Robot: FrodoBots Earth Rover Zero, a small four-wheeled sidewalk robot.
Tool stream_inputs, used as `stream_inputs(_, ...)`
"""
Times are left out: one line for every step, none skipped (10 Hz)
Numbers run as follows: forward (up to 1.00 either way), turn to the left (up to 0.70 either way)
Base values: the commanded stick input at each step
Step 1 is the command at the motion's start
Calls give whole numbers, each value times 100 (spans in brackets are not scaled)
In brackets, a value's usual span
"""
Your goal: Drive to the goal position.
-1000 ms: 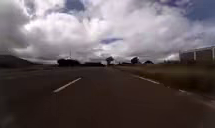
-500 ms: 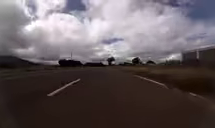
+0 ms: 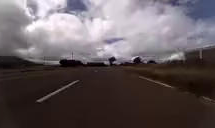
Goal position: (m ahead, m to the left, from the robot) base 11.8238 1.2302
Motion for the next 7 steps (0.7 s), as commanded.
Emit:
stream_inputs(70,-35)
stream_inputs(70,-25)
stream_inputs(70,-12)
stream_inputs(70,-5)
stream_inputs(70,-1)
stream_inputs(70,0)
stream_inputs(70,0)
